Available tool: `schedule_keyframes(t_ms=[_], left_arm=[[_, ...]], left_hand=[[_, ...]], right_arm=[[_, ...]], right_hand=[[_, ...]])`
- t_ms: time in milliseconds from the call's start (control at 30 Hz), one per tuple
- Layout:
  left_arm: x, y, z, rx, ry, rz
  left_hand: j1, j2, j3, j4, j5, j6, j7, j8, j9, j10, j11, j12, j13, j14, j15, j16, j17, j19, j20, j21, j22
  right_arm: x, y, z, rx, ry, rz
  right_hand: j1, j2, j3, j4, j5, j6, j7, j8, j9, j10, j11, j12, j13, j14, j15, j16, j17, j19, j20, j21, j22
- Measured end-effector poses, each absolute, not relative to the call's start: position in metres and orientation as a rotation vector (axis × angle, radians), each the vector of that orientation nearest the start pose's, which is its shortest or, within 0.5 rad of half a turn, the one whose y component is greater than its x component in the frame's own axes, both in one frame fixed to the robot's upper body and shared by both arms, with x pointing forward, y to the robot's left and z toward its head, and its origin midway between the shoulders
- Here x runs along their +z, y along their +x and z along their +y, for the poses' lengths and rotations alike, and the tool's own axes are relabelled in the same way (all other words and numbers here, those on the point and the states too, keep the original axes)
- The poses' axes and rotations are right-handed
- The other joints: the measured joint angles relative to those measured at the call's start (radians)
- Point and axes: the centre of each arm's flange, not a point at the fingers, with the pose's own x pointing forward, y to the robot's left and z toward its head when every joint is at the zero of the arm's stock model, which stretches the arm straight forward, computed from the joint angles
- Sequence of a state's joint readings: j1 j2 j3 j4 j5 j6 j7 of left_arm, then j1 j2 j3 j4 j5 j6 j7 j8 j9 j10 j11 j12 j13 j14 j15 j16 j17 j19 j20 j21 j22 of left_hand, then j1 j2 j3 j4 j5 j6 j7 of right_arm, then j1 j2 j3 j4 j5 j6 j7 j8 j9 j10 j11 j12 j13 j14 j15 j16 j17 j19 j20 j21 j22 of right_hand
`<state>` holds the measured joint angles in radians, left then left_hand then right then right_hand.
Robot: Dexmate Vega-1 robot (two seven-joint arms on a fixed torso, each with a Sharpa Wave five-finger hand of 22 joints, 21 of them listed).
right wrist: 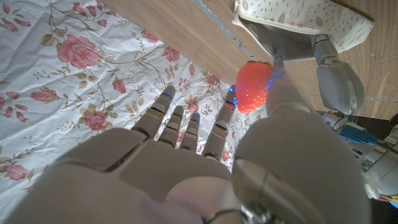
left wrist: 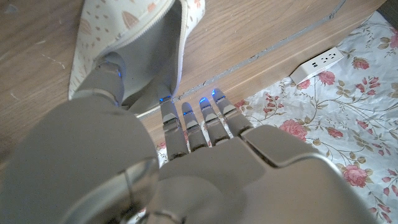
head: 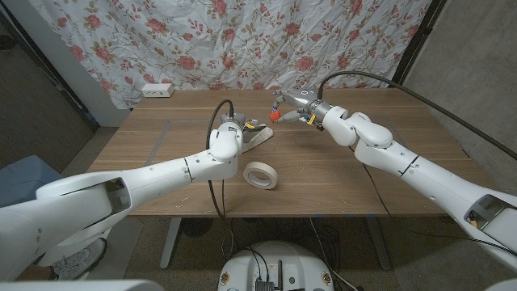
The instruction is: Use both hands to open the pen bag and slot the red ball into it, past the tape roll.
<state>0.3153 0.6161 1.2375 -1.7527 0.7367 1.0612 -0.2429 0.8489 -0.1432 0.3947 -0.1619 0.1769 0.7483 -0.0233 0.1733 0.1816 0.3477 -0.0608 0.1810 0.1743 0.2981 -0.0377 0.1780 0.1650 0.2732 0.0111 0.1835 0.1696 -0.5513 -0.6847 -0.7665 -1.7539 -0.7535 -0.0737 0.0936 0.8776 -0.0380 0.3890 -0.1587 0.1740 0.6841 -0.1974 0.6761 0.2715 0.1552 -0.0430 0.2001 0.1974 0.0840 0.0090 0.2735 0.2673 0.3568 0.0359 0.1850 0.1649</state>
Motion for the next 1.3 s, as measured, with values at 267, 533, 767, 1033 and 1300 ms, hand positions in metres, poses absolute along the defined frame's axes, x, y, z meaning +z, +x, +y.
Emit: schedule_keyframes(t_ms=[267, 533, 767, 1033, 1300], left_arm=[[0.034, 0.620, 0.135, 0.272, 1.637, -0.187], [0.033, 0.619, 0.135, 0.271, 1.636, -0.184], [0.033, 0.620, 0.134, 0.269, 1.636, -0.188], [0.033, 0.620, 0.133, 0.267, 1.640, -0.192], [0.031, 0.620, 0.134, 0.265, 1.637, -0.193]], left_hand=[[0.000, 0.000, -0.006, 0.003, 0.000, -0.005, -0.005, 0.000, 0.000, 0.000, 0.000, 0.000, 0.000, 0.000, 0.000, 0.000, 0.000, -0.001, 0.001, 0.000, 0.000], [-0.005, 0.005, -0.006, 0.003, 0.000, -0.005, -0.005, 0.004, 0.000, -0.009, 0.002, 0.000, 0.000, 0.000, 0.000, 0.000, 0.000, -0.001, 0.001, 0.000, 0.000], [-0.005, 0.005, -0.006, 0.003, 0.000, -0.005, -0.005, 0.005, 0.000, -0.009, 0.002, 0.000, 0.000, 0.000, 0.000, 0.000, 0.000, -0.001, 0.001, 0.000, 0.000], [-0.005, 0.005, -0.010, 0.007, 0.000, -0.005, -0.005, 0.005, 0.000, -0.009, 0.002, 0.000, 0.000, 0.000, 0.000, 0.000, 0.000, -0.001, 0.001, 0.000, 0.000], [-0.011, 0.011, -0.010, 0.007, 0.000, -0.005, -0.005, 0.005, 0.000, -0.009, 0.002, 0.000, 0.000, 0.000, 0.000, 0.000, 0.000, -0.005, -0.002, 0.000, 0.000]], right_arm=[[0.078, 0.594, -0.105, 0.116, -1.644, -0.889], [0.078, 0.602, -0.098, 0.130, -1.647, -0.889], [0.082, 0.608, -0.090, 0.139, -1.649, -0.894], [0.084, 0.614, -0.081, 0.150, -1.649, -0.897], [0.083, 0.620, -0.073, 0.162, -1.655, -0.893]], right_hand=[[0.000, 0.000, 0.000, 0.000, 0.000, 0.000, 0.000, 0.001, 0.000, 0.000, 0.000, 0.000, 0.000, 0.000, 0.000, 0.000, 0.000, 0.000, 0.000, 0.000, 0.000], [-0.008, -0.008, 0.000, 0.000, -0.001, 0.000, 0.000, 0.001, 0.000, 0.000, 0.000, 0.000, 0.000, 0.000, 0.000, 0.000, 0.000, 0.000, 0.000, 0.000, 0.000], [-0.008, -0.008, 0.000, 0.000, -0.001, 0.000, 0.000, 0.001, 0.000, 0.000, 0.000, 0.000, 0.000, 0.000, 0.000, 0.000, 0.000, -0.005, 0.005, 0.000, 0.000], [-0.008, -0.008, 0.000, 0.000, -0.001, 0.000, 0.000, 0.000, -0.005, 0.000, 0.000, 0.000, 0.000, 0.000, 0.000, 0.000, 0.000, -0.005, 0.005, 0.000, 0.000], [-0.008, -0.008, 0.000, 0.000, 0.000, 0.000, 0.000, -0.001, -0.005, 0.000, 0.000, 0.000, 0.000, 0.000, 0.000, 0.000, 0.000, -0.005, 0.005, 0.000, 0.000]])
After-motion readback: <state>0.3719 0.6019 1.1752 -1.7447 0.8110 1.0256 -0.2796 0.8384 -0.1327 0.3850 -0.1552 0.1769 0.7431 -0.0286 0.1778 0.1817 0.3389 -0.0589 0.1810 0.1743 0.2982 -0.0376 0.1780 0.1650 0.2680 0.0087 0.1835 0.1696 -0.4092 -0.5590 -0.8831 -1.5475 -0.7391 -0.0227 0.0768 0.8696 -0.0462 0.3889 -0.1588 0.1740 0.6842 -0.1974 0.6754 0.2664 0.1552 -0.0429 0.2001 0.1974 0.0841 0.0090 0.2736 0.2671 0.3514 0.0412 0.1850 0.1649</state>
